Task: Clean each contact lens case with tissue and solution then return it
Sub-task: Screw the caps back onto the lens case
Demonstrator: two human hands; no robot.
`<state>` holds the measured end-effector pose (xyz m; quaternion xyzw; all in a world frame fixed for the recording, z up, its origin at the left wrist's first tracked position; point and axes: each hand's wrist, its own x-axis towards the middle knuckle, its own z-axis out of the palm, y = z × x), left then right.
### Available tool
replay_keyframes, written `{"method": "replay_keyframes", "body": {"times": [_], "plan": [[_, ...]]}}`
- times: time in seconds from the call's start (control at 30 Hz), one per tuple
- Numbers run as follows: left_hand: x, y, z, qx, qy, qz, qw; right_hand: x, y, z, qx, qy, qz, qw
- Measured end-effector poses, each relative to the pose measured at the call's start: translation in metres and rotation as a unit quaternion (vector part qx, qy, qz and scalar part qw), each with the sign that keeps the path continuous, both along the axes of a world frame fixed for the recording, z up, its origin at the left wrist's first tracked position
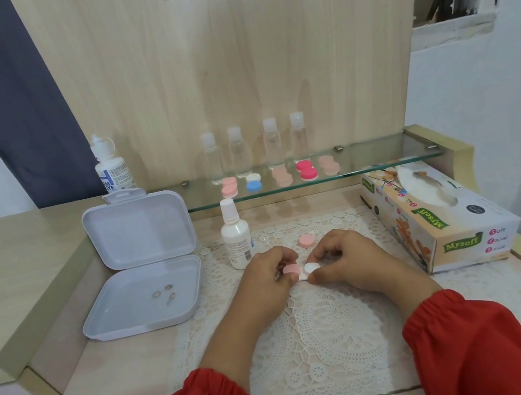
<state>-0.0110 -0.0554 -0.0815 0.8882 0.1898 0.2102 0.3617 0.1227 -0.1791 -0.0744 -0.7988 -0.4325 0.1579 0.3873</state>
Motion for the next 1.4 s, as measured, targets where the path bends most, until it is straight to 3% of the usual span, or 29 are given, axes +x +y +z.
{"method": "replay_keyframes", "body": {"times": [0.23, 0.53, 0.7, 0.97, 1.17, 1.4], "plan": [[0.004, 0.0, -0.006, 0.093, 0.036, 0.002, 0.995, 0.002, 0.0, -0.001, 0.01, 0.011, 0.002, 1.0], [0.01, 0.001, -0.006, 0.101, 0.05, 0.079, 0.99, 0.002, 0.001, -0.001, 0.012, 0.021, 0.003, 1.0], [0.0, 0.002, -0.001, 0.049, 0.043, 0.043, 0.997, 0.003, 0.001, -0.002, 0.013, 0.024, 0.002, 1.0], [0.0, 0.004, -0.002, 0.069, 0.012, 0.042, 0.997, 0.004, 0.001, -0.003, 0.012, 0.024, 0.006, 1.0], [0.004, 0.002, -0.003, 0.107, 0.031, 0.077, 0.991, 0.004, 0.001, -0.002, 0.008, 0.019, 0.005, 1.0], [0.004, 0.005, -0.001, 0.098, 0.04, 0.052, 0.993, 0.005, 0.003, -0.004, 0.011, 0.017, 0.003, 1.0]]}}
